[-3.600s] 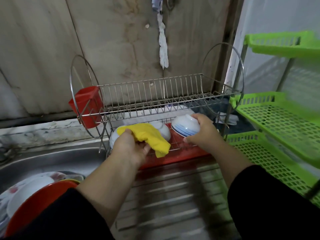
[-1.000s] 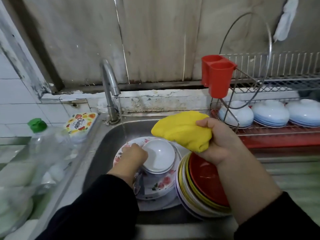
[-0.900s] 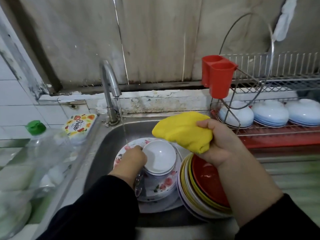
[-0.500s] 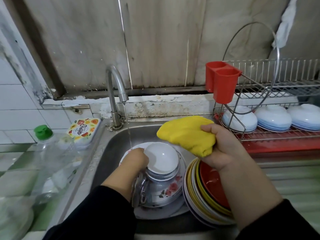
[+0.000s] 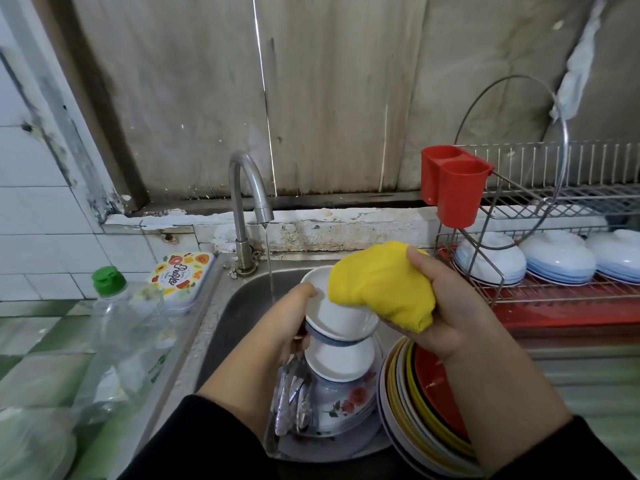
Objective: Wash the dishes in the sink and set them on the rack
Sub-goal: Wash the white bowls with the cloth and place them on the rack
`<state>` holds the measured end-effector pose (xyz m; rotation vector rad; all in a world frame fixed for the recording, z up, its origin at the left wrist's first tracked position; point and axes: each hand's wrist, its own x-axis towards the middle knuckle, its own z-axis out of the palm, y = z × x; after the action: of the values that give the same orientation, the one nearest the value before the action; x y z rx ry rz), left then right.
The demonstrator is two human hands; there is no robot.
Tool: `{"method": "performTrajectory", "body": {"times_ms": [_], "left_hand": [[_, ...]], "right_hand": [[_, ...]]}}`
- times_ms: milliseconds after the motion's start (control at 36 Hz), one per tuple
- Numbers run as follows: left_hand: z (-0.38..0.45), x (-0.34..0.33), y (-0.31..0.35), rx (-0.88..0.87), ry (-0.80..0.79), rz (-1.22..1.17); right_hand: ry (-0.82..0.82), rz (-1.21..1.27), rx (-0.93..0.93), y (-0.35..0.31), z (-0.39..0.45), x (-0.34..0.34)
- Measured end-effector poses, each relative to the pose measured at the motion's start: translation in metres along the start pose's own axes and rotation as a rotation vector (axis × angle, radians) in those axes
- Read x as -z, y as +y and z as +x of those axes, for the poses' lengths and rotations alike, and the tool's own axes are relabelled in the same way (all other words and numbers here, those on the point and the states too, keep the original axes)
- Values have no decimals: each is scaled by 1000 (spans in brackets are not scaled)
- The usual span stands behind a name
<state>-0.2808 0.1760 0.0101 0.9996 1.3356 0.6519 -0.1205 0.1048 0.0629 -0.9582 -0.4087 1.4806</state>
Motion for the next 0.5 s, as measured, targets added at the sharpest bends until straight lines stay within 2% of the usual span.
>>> {"method": "performTrajectory", "body": {"times_ms": [56, 111, 194, 250, 306, 417, 500], "left_hand": [[-3, -2, 3, -25, 5, -49], [-5, -2, 5, -60, -30, -98], [-6, -8, 13, -130, -140, -162], [-10, -12, 21, -173, -136, -158], [-12, -15, 29, -199, -94, -99], [-13, -11, 36, -206, -89, -3], [-16, -12, 37, -267, -73, 133]], "right_hand": [[-4, -87, 64, 1, 0, -2], [15, -279, 188, 1, 1, -6], [46, -952, 437, 3, 7, -20], [-59, -1419, 510, 8, 17, -34], [-192, -1655, 422, 15, 26, -47], [-405, -1919, 287, 3, 29, -52], [-382, -2170, 158, -6, 25, -52]]}}
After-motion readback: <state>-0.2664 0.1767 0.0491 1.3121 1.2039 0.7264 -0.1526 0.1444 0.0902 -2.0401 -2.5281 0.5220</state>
